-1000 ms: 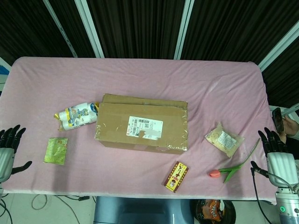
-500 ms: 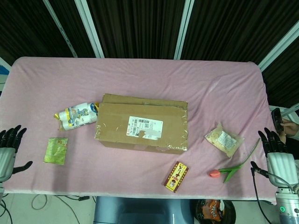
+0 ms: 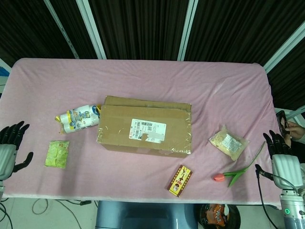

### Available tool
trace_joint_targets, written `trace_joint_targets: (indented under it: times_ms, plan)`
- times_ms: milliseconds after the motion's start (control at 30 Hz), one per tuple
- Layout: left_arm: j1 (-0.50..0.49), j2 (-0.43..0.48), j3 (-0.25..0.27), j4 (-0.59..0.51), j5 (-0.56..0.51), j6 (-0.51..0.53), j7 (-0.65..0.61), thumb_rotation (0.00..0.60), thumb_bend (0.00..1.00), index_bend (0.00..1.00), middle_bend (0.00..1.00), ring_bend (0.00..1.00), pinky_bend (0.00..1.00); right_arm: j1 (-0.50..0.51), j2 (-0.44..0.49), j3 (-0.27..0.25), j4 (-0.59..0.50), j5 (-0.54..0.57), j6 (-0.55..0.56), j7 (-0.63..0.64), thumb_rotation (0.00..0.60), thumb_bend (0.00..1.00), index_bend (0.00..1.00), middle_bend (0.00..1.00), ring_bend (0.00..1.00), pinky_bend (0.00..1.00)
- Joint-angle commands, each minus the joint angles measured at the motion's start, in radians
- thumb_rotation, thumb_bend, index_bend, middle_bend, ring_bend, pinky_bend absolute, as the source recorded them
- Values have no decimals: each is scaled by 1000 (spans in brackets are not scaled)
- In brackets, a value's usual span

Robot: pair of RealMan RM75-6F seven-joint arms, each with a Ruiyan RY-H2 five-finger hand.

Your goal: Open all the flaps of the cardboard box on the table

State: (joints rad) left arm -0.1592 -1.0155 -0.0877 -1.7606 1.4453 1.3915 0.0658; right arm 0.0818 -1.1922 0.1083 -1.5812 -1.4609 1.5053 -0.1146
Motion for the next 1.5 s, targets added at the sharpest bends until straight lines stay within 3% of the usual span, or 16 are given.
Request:
trace_joint_targets:
  times_ms: [33,267,433,567,1000,1500]
  plan:
    - [-96,93,-78,-105,-63,-116,-48,600,515,0,10,12,100,1,2,-1,-5,0,-3,3,600,242,0,0,0,234]
    - [-290,173,-195,-149,-212,-390,-147,600,616,18,58,35,136,2,7,-1,-12,11,-14,11,600,242,0,0,0,233]
    - [-425,189,-269,-114,-305,-596,-287,600,651,53,93,77,182,0,13,-3,-15,17,-20,23,600,242,0,0,0,233]
    - [-505,179,-299,-61,-342,-689,-314,600,658,84,150,108,217,-2,15,-4,-17,17,-18,37,600,242,0,0,0,234]
    - [-701,100,-286,54,-454,-855,-238,600,695,136,290,244,339,-2,24,-3,-25,28,-29,63,600,244,0,0,0,233]
    - [-825,15,-219,120,-580,-898,-166,600,707,180,361,284,368,-1,32,0,-40,46,-44,80,600,245,0,0,0,234]
